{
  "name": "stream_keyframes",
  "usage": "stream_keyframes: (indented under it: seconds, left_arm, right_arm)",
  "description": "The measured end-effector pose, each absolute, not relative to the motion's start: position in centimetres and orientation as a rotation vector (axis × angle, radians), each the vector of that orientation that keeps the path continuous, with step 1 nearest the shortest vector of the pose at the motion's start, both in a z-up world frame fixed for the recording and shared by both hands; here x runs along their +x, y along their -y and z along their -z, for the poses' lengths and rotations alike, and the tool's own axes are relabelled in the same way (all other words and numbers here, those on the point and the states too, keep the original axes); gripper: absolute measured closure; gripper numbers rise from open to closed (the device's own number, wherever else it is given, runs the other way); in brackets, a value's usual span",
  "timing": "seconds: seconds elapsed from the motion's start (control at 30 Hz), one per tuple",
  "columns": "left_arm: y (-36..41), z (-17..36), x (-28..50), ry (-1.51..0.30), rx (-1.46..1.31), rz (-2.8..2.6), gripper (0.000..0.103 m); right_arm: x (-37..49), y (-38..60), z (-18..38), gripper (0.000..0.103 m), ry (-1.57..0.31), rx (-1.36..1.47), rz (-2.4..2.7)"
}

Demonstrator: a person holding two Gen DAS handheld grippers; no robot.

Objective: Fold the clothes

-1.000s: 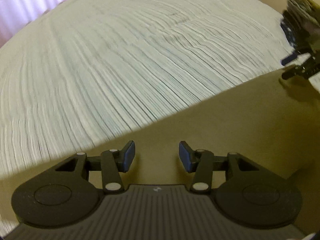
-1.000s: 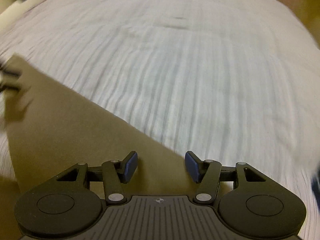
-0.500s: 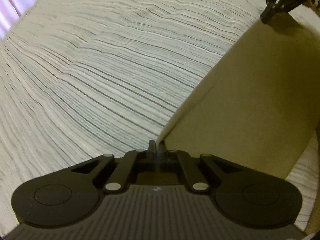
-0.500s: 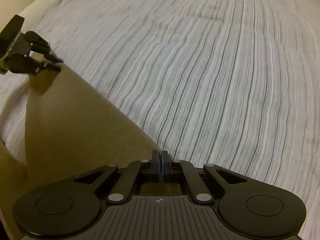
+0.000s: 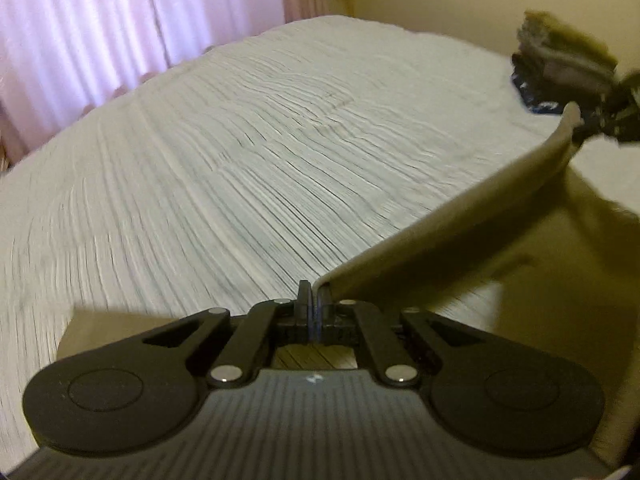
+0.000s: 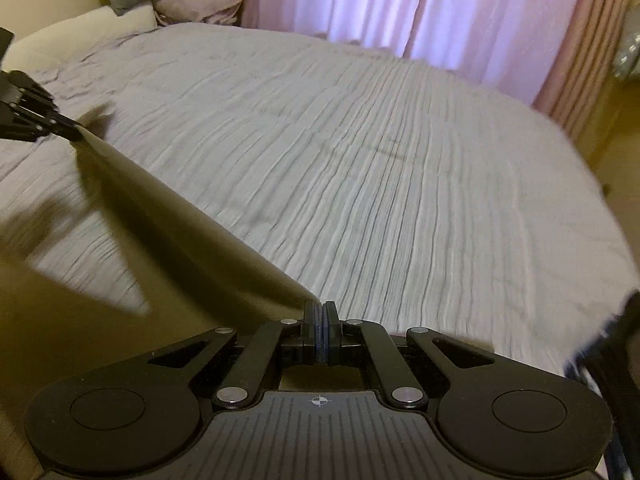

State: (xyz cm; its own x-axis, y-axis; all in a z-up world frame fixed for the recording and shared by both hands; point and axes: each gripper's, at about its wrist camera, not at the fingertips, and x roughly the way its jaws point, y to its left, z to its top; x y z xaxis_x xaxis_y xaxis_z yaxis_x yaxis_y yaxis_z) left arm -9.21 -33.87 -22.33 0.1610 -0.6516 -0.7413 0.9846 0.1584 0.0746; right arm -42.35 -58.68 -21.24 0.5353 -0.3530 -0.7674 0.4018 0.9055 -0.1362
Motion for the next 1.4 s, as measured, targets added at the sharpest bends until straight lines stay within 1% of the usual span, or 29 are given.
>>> stream_keyframes:
  seconds: [0.07, 0.17, 0.3, 0.33, 0.37, 0.4, 0.43, 0.47, 0.5, 0.53, 0.63, 0.77, 0.8, 0.83, 0.87, 0.9, 0.97, 1.07, 1.2, 1.33, 1.37, 1.4]
  left_arm:
    - [30.9, 23.3, -11.5, -0.715, 0.622, 1.27, 0.102]
    - [26.8, 25.6, -14.7, -0.844, 0.603, 1.239, 0.102]
    - [23.6, 28.3, -17.2, -0.976, 0.605, 1.2, 0.1]
    - [23.0, 28.1, -17.1, -0.998, 0.584, 1.196, 0.099]
    - [22.4, 28.0, -17.1, -1.02, 0.564, 1.192, 0.098]
    - [21.9, 27.8, -17.0, -1.042, 0.543, 1.187, 0.093]
    - [21.3, 27.7, -16.9, -1.063, 0.523, 1.183, 0.085]
    - [20.8, 27.5, -16.8, -1.082, 0.497, 1.172, 0.081]
    - [20.6, 27.4, -16.6, -1.093, 0.458, 1.146, 0.077]
    - [20.4, 27.3, -16.2, -1.105, 0.415, 1.117, 0.077]
    - [20.7, 27.2, -14.3, -1.152, 0.246, 1.004, 0.074]
    - [21.5, 27.5, -12.1, -1.188, 0.081, 0.87, 0.073]
    - [21.7, 27.5, -11.9, -1.194, 0.055, 0.843, 0.072]
    - [21.8, 27.6, -11.6, -1.201, 0.031, 0.818, 0.072]
    - [21.8, 27.8, -11.6, -1.213, 0.013, 0.798, 0.072]
    - [21.8, 27.9, -11.5, -1.225, -0.004, 0.777, 0.071]
    - [21.8, 28.4, -11.4, -1.251, -0.041, 0.741, 0.071]
    - [21.6, 29.0, -11.8, -1.28, -0.095, 0.697, 0.071]
    - [21.3, 29.2, -12.3, -1.275, -0.139, 0.653, 0.071]
    - [21.2, 29.5, -12.5, -1.255, -0.157, 0.608, 0.071]
    - [21.3, 29.5, -12.4, -1.249, -0.158, 0.598, 0.071]
    - [21.3, 29.6, -12.3, -1.242, -0.16, 0.588, 0.072]
  right_arm:
    - [-44.2, 55.1, 21.3, 0.103, -0.922, 0.072, 0.483]
    - [-46.3, 50.0, 23.0, 0.102, -1.005, 0.094, 0.541]
    - [-47.7, 45.8, 27.3, 0.102, -1.202, 0.162, 0.65]
    - [-48.1, 45.1, 28.2, 0.102, -1.243, 0.191, 0.676]
    - [-48.7, 44.7, 28.5, 0.102, -1.243, 0.224, 0.702]
    - [-49.3, 44.4, 28.4, 0.102, -1.213, 0.273, 0.733]
    - [-49.9, 44.5, 28.1, 0.097, -1.17, 0.343, 0.764]
    - [-50.5, 44.8, 27.6, 0.072, -1.114, 0.43, 0.791]
    - [-51.0, 45.3, 27.0, 0.054, -1.04, 0.514, 0.828]
    - [-51.2, 45.9, 26.5, 0.028, -0.963, 0.57, 0.863]
    - [-52.9, 47.6, 25.7, 0.028, -0.73, 0.786, 0.909]
    - [-55.1, 51.7, 26.9, 0.028, -0.46, 1.103, 0.913]
    - [-55.7, 52.4, 27.3, 0.031, -0.416, 1.156, 0.93]
    - [-56.2, 53.2, 27.8, 0.04, -0.372, 1.208, 0.947]
    - [-56.8, 53.9, 28.3, 0.045, -0.331, 1.257, 0.963]
    - [-57.4, 54.6, 28.7, 0.045, -0.304, 1.298, 0.977]
    - [-58.4, 55.7, 29.5, 0.045, -0.273, 1.352, 1.004]
    - [-59.0, 56.8, 30.2, 0.045, -0.279, 1.357, 1.038]
    - [-59.3, 57.8, 31.7, 0.045, -0.31, 1.412, 1.053]
    - [-59.8, 57.9, 32.5, 0.045, -0.314, 1.409, 1.018]
    - [-59.9, 57.9, 32.7, 0.047, -0.312, 1.409, 1.011]
    - [-60.2, 57.7, 32.8, 0.052, -0.301, 1.415, 1.01]
